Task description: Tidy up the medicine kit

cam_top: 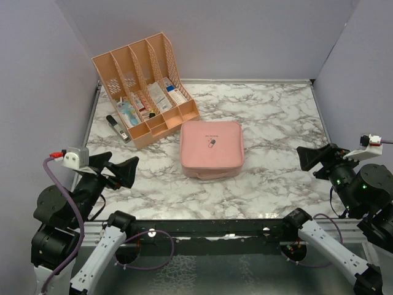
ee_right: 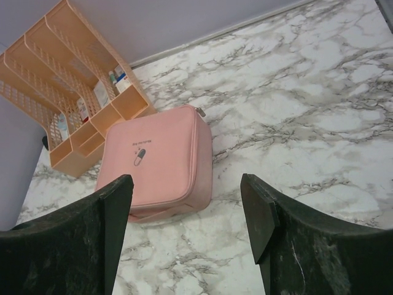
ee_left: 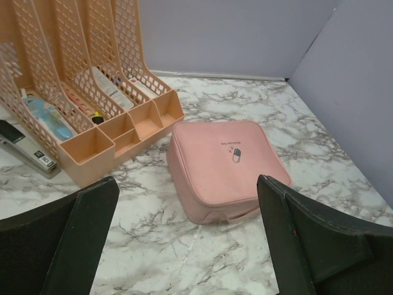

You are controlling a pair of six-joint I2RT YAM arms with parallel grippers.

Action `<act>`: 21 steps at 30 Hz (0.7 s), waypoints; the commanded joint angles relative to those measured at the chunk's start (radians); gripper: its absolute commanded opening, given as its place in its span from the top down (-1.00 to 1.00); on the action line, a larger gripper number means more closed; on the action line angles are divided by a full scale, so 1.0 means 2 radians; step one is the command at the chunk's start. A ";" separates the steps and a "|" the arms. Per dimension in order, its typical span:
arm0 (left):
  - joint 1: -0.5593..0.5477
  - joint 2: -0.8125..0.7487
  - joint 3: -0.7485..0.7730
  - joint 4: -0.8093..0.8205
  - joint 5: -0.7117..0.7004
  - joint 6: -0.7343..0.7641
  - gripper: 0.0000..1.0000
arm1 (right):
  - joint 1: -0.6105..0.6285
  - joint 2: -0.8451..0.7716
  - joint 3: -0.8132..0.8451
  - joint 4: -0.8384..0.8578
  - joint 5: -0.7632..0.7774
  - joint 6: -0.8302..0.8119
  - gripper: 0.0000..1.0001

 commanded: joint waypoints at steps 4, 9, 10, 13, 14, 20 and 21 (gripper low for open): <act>-0.001 -0.020 0.014 -0.034 -0.053 0.014 -0.98 | -0.002 -0.007 0.007 -0.026 -0.012 -0.007 -0.44; -0.001 -0.015 0.017 -0.034 -0.058 0.021 -0.98 | -0.001 -0.009 -0.003 -0.024 -0.012 -0.004 -0.43; -0.002 -0.014 0.016 -0.034 -0.062 0.021 -0.98 | -0.001 -0.006 -0.002 -0.025 -0.014 -0.004 -0.43; -0.001 -0.012 0.014 -0.035 -0.077 0.019 -0.98 | -0.001 0.007 0.007 -0.036 -0.025 -0.006 -0.45; -0.001 -0.011 0.015 -0.036 -0.078 0.018 -0.98 | -0.001 0.009 0.006 -0.036 -0.026 -0.006 -0.46; -0.001 -0.009 0.008 -0.036 -0.075 0.011 -0.98 | -0.001 -0.007 -0.013 -0.020 -0.036 -0.009 -0.48; -0.002 -0.008 0.007 -0.036 -0.074 0.010 -0.98 | -0.001 -0.009 -0.017 -0.018 -0.036 -0.009 -0.49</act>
